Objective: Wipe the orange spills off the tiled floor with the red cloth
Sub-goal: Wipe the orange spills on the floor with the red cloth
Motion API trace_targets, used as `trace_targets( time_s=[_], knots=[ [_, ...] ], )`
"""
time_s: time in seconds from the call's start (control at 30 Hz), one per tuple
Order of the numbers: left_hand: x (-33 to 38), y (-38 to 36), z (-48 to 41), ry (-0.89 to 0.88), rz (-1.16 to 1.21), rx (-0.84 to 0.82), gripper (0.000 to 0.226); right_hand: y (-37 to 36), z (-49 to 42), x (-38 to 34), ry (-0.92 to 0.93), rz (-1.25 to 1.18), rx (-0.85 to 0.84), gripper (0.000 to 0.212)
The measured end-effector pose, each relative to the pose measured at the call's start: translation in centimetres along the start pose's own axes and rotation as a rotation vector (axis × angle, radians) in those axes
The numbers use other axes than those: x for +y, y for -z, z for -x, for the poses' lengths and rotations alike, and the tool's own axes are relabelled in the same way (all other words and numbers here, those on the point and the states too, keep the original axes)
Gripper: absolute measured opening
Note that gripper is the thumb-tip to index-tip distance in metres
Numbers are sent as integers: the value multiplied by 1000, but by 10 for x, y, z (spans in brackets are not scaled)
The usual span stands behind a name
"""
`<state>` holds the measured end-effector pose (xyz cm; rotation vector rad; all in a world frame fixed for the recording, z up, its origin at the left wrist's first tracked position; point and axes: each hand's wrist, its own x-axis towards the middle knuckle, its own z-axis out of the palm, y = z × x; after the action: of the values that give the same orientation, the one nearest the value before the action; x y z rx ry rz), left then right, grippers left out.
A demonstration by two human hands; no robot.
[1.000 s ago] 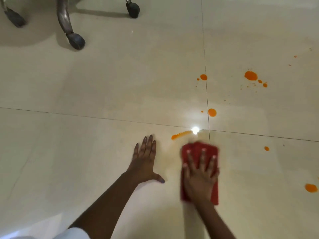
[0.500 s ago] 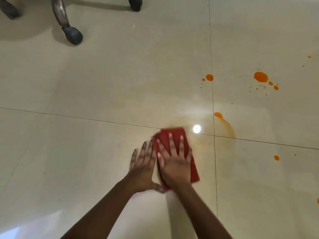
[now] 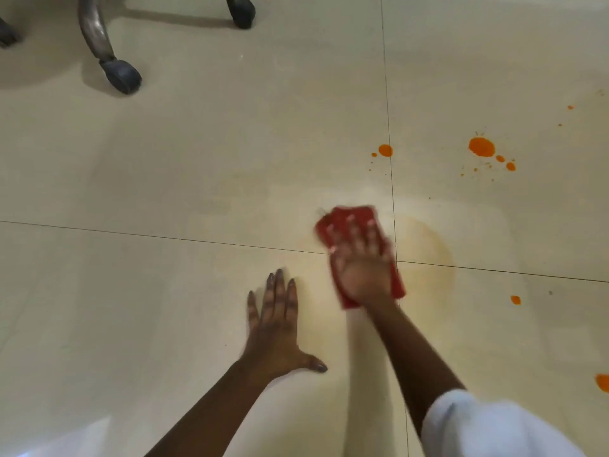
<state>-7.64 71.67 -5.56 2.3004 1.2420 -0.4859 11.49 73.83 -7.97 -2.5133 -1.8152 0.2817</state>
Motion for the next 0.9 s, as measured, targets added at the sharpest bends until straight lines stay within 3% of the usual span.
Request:
trace_targets(
  time_s=[0.1, 0.17, 0.23, 0.33, 0.37, 0.4, 0.53, 0.63, 0.7, 0.8, 0.83, 0.9],
  knots=[
    [11, 5, -12, -96, 5, 22, 143, 9, -5, 73, -437, -104, 49, 50],
    [18, 6, -20, -108, 51, -16, 144, 4, 36, 69, -624, -173, 101, 50],
    [24, 0, -24, -80, 1, -10, 147, -7, 76, 29, -547, -133, 135, 51],
    [24, -4, -27, -57, -20, -12, 149, -8, 54, 7, -80, -75, -14, 54],
    [24, -4, -27, -68, -31, -12, 149, -1, 32, 20, -2, -51, -27, 55],
    [21, -2, -27, -72, -32, -23, 149, 6, 12, 37, -15, -37, -38, 55],
    [24, -1, -27, -77, -32, -15, 149, 17, 28, 132, -503, -138, 26, 50],
    [29, 0, -26, -62, -33, -24, 149, 3, 108, 119, -705, -137, 88, 51],
    [29, 2, -26, -42, -42, -53, 150, -9, 126, 71, -569, -181, 74, 55],
    [33, 6, -26, -15, -73, -69, 149, -10, 102, 48, -95, -39, -18, 54],
    [36, 8, -25, -18, -77, -59, 145, -3, 89, 65, -44, -23, -57, 54],
    [43, 9, -22, -82, -85, -39, 141, 5, 86, 113, -225, -32, -46, 52]
  ],
)
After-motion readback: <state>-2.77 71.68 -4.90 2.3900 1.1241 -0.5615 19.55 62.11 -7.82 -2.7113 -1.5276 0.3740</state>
